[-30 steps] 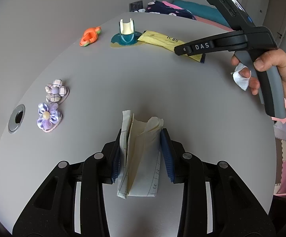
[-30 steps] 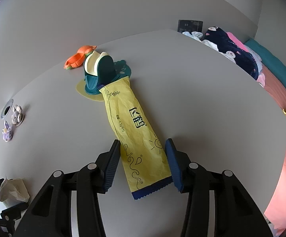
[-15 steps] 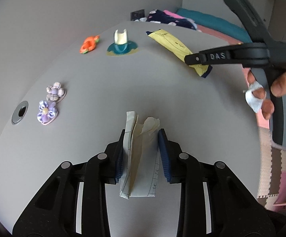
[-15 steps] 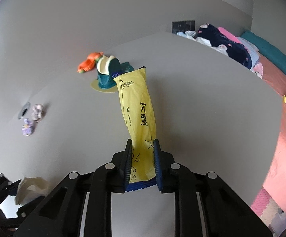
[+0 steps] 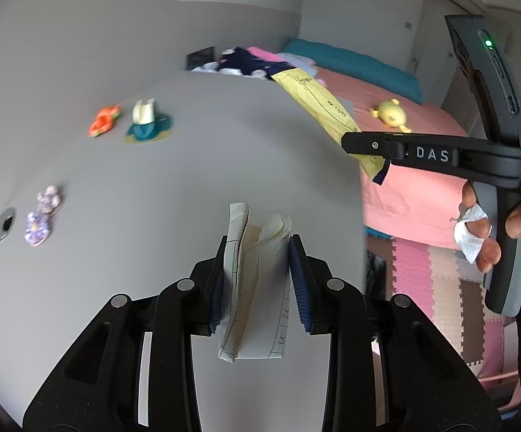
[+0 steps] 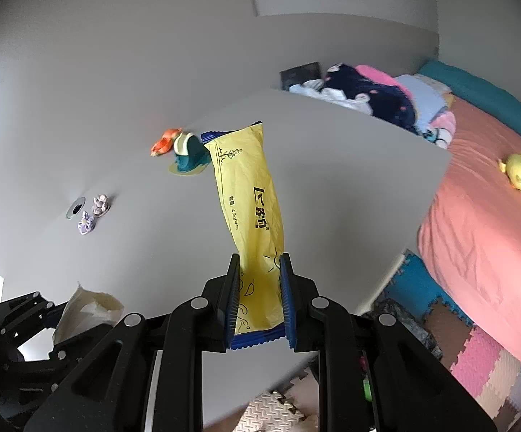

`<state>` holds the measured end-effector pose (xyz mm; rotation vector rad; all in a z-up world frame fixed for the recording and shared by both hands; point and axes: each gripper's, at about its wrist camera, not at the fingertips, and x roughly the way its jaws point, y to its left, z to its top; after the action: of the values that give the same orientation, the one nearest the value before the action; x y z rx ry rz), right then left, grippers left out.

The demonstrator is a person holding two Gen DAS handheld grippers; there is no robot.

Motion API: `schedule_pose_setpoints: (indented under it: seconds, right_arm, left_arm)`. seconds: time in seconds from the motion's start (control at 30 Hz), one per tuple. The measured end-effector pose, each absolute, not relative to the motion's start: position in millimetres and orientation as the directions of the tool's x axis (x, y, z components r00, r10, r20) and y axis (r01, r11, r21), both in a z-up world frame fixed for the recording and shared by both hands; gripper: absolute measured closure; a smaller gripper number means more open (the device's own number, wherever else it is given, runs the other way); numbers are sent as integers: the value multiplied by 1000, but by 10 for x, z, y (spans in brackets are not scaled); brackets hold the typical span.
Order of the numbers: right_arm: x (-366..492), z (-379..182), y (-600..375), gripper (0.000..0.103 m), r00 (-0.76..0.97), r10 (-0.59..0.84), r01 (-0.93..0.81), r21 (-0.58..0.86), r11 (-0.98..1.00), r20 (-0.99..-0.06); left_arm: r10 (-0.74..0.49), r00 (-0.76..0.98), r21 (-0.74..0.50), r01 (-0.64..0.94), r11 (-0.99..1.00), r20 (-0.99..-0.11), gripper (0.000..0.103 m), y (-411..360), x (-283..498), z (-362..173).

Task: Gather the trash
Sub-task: 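Carry the paper bag and yellow packet over the trash bin and open both tools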

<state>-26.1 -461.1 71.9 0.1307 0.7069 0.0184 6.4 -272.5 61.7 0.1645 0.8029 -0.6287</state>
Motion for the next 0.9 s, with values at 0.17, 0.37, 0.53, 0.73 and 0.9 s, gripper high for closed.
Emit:
schedule_pose_setpoints:
  seconds: [0.17, 0.37, 0.53, 0.73, 0.9]
  right_arm:
    - [-571, 742, -4960, 81, 775, 23, 85, 140, 986, -632]
    - [-948, 711, -5451, 81, 788, -31, 164, 162, 973, -616]
    - [-1268, 638, -5852, 80, 795, -71, 232, 194, 953, -602]
    - [-1551, 449, -6257, 80, 776, -116, 308, 211, 928, -621]
    - [-1647, 276, -6517, 80, 753, -131, 358, 234, 904, -645]
  left_arm:
    - [-490, 507, -88, 626, 775, -709, 70, -3086, -55, 683]
    - [-521, 464, -72, 694, 717, -716, 70, -3632, -203, 702]
    - [-545, 417, -67, 747, 661, -727, 70, -4117, -320, 661]
    - [-564, 347, -78, 799, 596, -749, 70, -4676, -421, 505]
    - [-550, 293, -87, 823, 562, -782, 69, -5029, -467, 268]
